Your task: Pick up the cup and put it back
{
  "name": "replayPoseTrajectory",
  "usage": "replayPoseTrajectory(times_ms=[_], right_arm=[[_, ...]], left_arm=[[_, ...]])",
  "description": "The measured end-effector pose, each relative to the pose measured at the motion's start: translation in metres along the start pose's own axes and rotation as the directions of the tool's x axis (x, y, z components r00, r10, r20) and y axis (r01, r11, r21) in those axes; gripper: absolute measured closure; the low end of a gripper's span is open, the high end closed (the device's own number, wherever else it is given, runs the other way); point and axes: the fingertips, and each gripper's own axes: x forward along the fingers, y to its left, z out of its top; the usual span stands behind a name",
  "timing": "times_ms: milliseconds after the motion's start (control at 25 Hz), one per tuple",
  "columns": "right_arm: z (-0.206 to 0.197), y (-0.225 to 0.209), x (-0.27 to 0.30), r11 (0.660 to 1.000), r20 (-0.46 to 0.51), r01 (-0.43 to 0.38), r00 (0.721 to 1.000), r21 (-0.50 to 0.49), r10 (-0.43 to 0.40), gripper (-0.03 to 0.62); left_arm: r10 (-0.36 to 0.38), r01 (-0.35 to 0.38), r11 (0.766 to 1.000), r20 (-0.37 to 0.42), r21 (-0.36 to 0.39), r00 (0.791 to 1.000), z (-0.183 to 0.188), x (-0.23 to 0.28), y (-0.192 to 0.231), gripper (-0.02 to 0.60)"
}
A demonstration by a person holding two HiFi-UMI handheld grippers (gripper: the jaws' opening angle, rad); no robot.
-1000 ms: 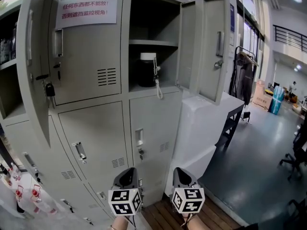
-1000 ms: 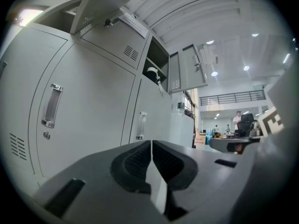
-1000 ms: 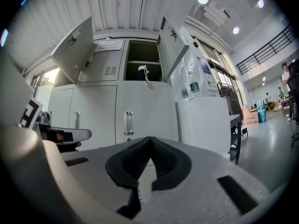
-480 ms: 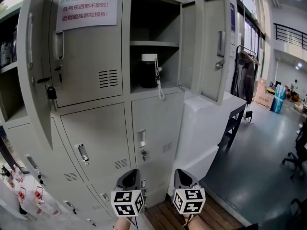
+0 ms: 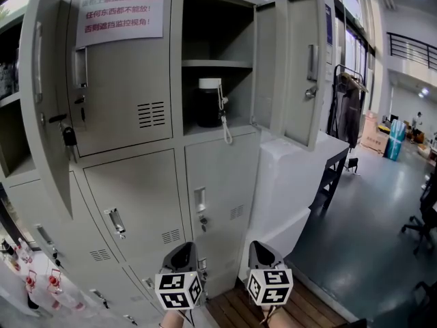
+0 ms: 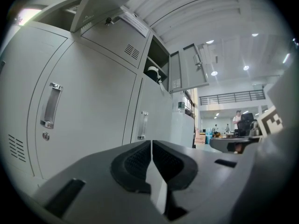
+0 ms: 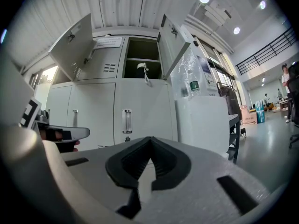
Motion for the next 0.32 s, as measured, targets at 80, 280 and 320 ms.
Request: replayPoseTrajectory(times_ms=[80, 280, 320], right_arm=[[-0.0001, 0.0005, 0.0008, 1.000, 0.000, 0.000, 1.000, -0.004, 0.000, 0.603], [-0.0018, -0.0007, 0.0030, 1.000, -0.003, 0.000, 1.000, -0.005, 0.000, 0.603], [-0.0022, -0.0009, 0.0035, 1.000, -0.003, 0.000, 1.000, -0.005, 0.000, 0.603]], left_arm=[[0.000, 0.000, 1.000, 0.000, 0.000, 1.000, 0.0003, 0.0007, 0.0008, 0.568], [-0.005, 0.005, 1.000, 0.000, 0.000, 1.000, -0.0003, 0.0035, 0.0005, 0.568], [-0.005, 0.005, 1.000, 0.000, 0.001, 1.000, -0.0004, 0.0040, 0.0006, 0.568]])
